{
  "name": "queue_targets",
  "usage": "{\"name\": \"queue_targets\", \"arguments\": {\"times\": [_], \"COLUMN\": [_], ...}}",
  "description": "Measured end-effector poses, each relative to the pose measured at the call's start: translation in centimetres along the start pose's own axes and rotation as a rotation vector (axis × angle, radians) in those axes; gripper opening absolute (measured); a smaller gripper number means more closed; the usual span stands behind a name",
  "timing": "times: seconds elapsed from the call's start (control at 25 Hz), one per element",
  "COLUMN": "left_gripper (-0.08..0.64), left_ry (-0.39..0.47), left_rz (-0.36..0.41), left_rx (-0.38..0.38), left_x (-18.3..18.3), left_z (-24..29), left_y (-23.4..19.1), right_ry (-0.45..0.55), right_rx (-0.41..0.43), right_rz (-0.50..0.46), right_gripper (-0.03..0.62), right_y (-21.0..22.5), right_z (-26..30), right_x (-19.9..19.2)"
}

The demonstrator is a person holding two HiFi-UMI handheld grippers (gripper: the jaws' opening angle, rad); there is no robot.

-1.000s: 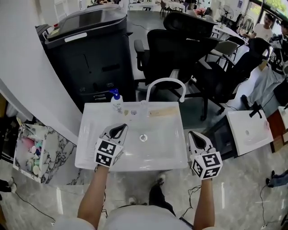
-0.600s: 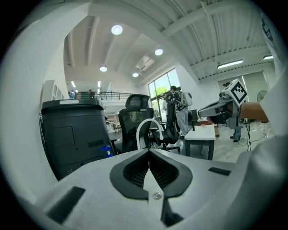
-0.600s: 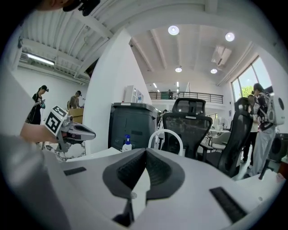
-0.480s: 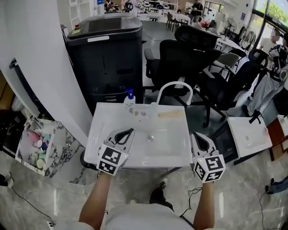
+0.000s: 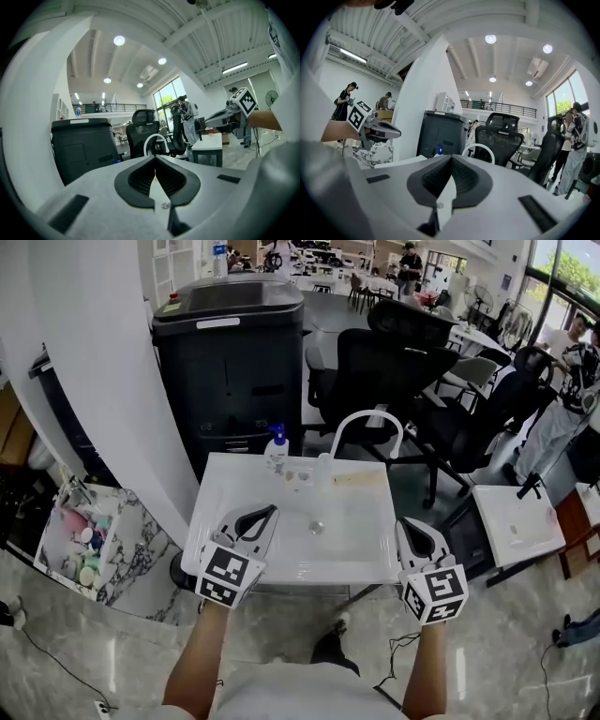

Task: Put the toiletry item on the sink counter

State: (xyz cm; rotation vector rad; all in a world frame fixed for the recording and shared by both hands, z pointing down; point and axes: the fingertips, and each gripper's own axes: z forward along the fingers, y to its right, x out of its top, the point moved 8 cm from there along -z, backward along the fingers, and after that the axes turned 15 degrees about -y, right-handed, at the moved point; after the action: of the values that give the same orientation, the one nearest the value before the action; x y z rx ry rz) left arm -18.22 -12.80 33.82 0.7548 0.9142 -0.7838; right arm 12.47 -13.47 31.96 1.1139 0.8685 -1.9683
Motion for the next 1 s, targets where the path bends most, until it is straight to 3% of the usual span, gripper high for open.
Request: {"name": "queue_targets", "arguments": {"times": [0.52, 1.0], "left_gripper": [0.011, 0.011], "left_ry": [0.006, -0.01], "left_rz": [0.058, 0.085], "left_rx": [0.035, 0.044], "left_x": [0.8, 0.2], "left_z": [-1.6, -2.0], "left_y": [0.3, 0.7], "right_ry": [-0.027, -0.029], "right_rx": [0.016, 0.008], "right_rz": [-0.076, -0.075], "right_gripper": [-0.003, -0.003], "right_y": [-1.0, -1.3], "right_z": [-0.5, -0.4], "right_x": [0.5, 0.2]}}
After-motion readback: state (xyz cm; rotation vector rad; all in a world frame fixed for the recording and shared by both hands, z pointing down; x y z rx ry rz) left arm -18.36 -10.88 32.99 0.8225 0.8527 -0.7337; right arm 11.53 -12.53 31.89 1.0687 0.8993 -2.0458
